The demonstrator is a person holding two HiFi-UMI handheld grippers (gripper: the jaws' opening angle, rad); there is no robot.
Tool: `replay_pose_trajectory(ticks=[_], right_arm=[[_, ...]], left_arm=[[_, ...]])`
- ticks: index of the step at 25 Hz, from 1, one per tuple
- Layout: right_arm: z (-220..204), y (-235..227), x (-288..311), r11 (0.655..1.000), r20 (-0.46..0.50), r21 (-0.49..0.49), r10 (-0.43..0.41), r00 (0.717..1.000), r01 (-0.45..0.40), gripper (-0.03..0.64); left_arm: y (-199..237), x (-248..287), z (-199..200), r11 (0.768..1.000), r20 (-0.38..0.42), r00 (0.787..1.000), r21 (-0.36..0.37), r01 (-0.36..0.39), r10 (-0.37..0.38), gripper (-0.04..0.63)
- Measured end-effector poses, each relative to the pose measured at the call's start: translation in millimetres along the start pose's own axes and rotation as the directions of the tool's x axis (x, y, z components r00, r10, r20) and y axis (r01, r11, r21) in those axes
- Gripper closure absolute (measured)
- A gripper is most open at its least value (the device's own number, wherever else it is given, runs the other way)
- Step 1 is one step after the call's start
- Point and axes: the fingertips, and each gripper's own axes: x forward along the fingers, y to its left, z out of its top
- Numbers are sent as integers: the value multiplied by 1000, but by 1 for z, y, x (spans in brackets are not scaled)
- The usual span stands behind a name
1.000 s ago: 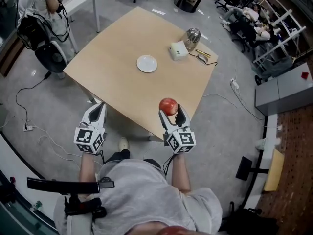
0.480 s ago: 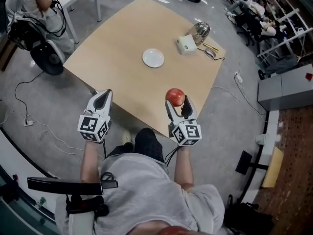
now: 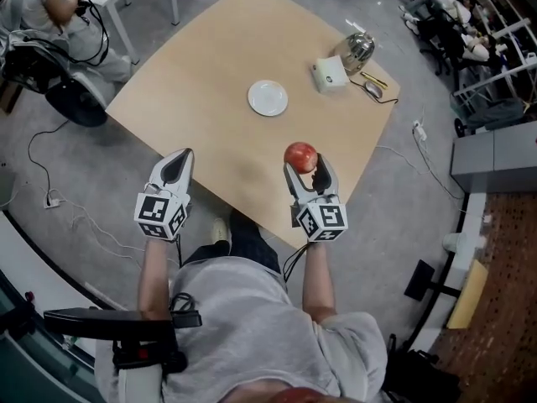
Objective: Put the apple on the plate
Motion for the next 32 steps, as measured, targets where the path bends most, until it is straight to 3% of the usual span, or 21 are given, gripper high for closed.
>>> replay_pose_trajectory(ticks=[13,32], right_arm=[[-29,-52,92,997,-101,-18,68,992,-71,252],[-82,-89,209,989,-190,-30,136,972,-144,252]], left_arm=[[17,79,-33,999,-107,993,-20,-51,49,577],[31,145,-58,999,-163,986,-22,-35,31,577]])
